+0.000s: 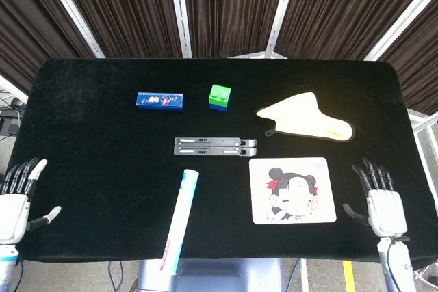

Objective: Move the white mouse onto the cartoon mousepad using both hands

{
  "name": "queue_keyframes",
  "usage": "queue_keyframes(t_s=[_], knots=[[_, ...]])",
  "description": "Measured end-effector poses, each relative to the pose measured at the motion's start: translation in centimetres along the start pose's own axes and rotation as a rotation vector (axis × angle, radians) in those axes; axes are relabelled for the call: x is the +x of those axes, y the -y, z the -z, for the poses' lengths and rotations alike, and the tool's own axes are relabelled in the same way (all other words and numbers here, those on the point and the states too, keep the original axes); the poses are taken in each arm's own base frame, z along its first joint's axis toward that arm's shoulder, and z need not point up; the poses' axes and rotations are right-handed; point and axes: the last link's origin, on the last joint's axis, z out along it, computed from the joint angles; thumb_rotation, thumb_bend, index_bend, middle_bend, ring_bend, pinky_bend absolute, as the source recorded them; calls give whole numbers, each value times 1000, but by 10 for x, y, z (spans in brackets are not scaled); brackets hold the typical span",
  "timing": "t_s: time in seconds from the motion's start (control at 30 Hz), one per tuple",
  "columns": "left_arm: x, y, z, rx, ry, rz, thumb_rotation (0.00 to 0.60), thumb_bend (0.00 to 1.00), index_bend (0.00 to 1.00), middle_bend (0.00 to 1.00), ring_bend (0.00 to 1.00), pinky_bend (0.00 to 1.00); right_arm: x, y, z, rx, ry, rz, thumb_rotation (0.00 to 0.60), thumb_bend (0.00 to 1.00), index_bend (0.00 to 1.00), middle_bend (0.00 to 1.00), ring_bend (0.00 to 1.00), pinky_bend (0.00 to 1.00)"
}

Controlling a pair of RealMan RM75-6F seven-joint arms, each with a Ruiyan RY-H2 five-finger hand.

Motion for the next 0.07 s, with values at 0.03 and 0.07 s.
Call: queue_keyframes(t_s=[0.03, 0.07], knots=[[0, 0, 1, -3, -5, 3, 600, 172, 0, 0, 0, 0, 0, -1, 1, 2, 0, -5, 600, 178, 119, 0, 0, 0], [-1, -1, 2, -5, -7, 6, 600, 173, 0, 0, 0, 0, 1, -2, 2, 5, 2, -12, 600, 178, 119, 0, 0, 0]])
